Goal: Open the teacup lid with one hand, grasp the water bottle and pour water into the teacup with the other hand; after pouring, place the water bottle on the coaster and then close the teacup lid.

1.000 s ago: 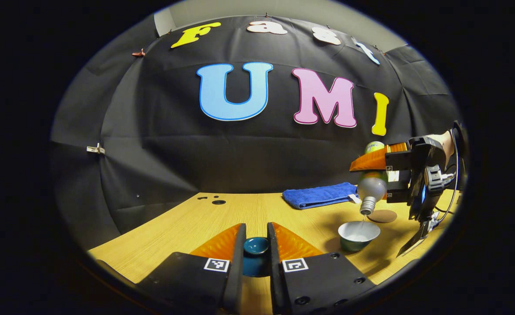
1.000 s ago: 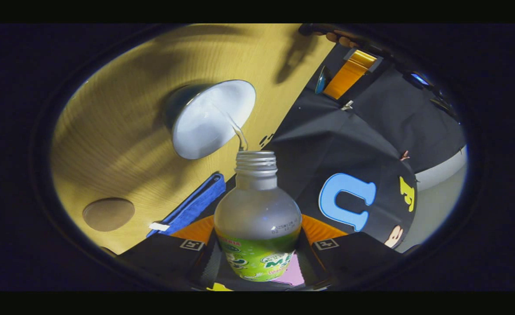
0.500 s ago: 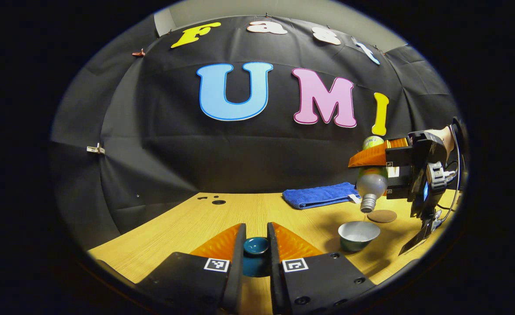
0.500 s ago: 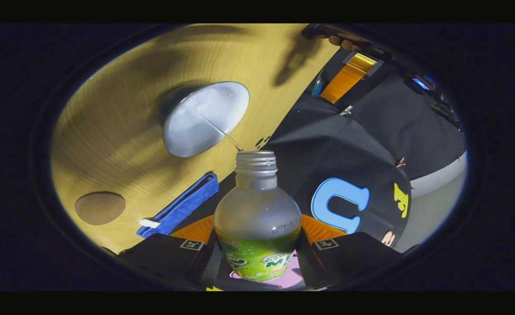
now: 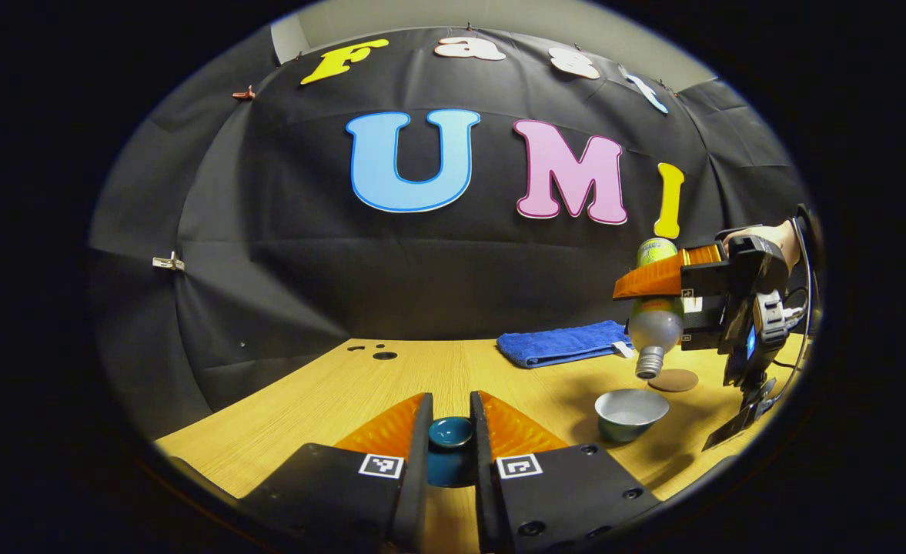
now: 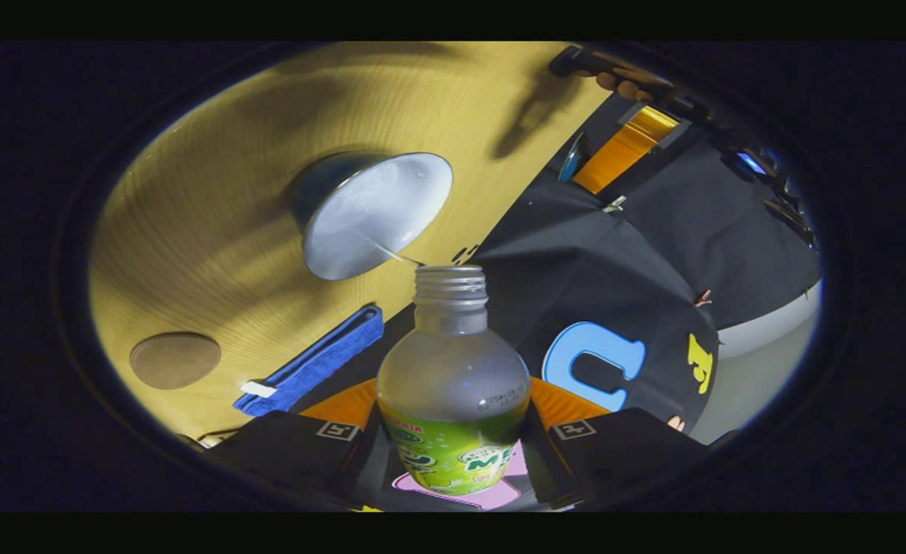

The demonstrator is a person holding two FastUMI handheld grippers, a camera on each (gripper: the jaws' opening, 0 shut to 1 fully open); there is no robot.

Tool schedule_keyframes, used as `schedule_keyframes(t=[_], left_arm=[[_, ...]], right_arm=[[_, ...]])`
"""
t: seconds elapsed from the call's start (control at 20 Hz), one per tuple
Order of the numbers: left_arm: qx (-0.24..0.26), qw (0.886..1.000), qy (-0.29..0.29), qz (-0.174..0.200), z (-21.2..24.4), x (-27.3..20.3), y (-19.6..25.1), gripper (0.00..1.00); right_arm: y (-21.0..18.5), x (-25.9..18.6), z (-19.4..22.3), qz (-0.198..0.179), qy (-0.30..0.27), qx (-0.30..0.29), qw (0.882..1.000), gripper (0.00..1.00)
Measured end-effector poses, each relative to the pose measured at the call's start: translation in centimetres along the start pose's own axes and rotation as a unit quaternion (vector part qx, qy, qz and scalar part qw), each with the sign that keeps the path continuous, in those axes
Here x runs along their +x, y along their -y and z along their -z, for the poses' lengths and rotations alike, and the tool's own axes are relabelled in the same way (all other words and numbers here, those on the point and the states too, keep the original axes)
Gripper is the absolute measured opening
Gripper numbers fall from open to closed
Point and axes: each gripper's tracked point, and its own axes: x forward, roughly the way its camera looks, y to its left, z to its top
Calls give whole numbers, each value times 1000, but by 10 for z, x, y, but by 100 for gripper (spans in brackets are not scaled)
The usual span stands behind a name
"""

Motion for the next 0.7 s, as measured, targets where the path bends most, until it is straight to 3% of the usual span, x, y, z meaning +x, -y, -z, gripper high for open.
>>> schedule_keyframes(t=[0.7], left_arm=[[0, 1000, 0, 0, 1, 0, 0, 33]], right_arm=[[-7, -1, -4, -15, 2, -6, 1000, 75]])
